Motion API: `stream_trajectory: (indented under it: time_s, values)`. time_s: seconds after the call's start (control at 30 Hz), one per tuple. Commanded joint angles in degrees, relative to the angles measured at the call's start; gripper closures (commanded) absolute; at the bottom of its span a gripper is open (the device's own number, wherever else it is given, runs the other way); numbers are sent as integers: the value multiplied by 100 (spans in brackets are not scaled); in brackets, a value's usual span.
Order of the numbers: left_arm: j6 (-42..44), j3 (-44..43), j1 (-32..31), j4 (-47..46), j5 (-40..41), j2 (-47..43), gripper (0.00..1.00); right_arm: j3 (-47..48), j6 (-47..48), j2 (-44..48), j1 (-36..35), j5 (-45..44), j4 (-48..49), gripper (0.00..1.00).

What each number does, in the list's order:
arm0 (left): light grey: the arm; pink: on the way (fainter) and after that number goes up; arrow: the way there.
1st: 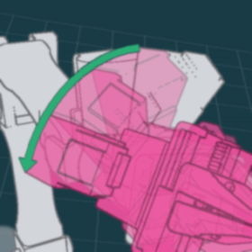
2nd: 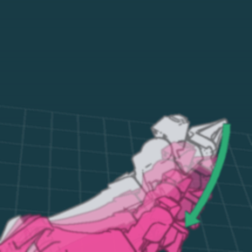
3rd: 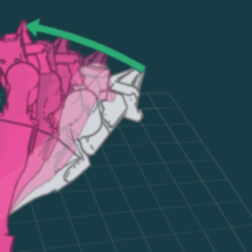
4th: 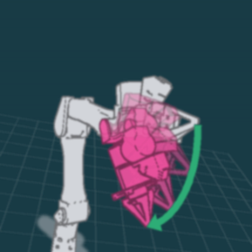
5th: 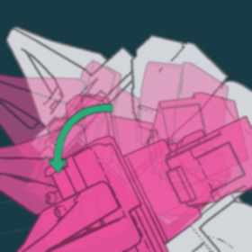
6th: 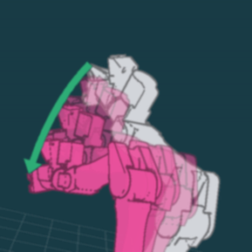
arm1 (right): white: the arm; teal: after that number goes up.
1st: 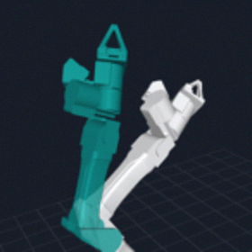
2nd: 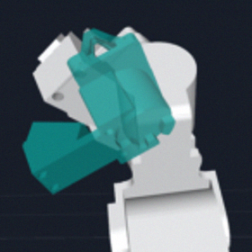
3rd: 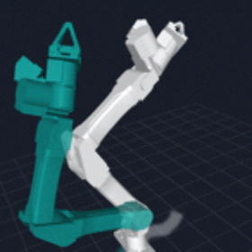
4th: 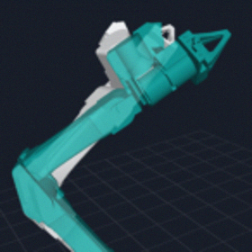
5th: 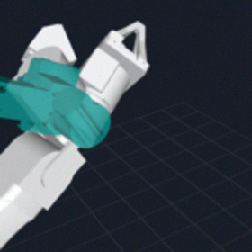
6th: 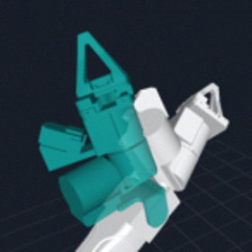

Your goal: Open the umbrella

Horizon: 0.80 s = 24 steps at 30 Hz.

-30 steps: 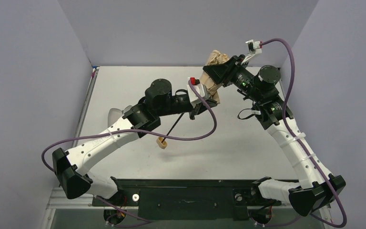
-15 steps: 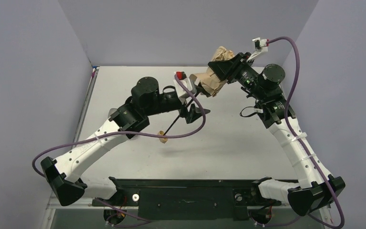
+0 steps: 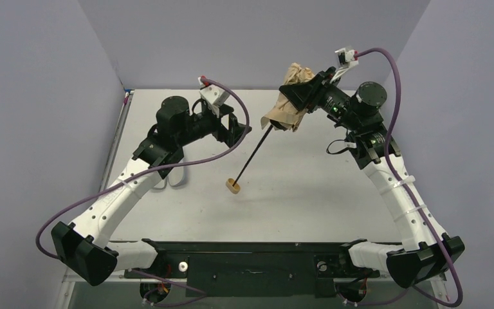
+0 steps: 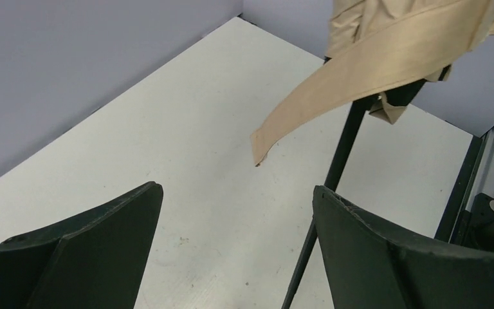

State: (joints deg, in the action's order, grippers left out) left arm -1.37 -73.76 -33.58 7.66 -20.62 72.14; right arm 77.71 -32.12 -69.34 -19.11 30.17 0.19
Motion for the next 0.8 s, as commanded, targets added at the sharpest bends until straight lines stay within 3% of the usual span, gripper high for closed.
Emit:
stream_trajectory:
  time_s: [0.0,0.1,0.23,0.3,0.4,0.43,0.63,0.77]
  values:
    - [-301,-16,191,-493,-602,-150,13,822,963,-123,-44,1359,290,100]
    - [42,-64,-14,-585,-1144,-114,13,825,1106,-104,-55,1453,168,100]
    - [887,-136,-450,-415,-1102,-10,21,688,942,-52,-126,1572,317,100]
    - [1095,-151,-592,-457,-851,61,29,649,925,-15,-207,1622,322,100]
    - [1158,-295,-633,-482,-710,215,48,618,992,52,-274,1640,220,100]
    - [1185,-336,-637,-444,-725,236,59,615,1053,61,-289,1627,180,100]
    - [1392,-296,-632,-156,-775,62,95,551,1269,144,-260,1306,-237,100]
    - [1557,-89,-666,-218,-632,-224,100,365,1425,233,-260,613,-263,100]
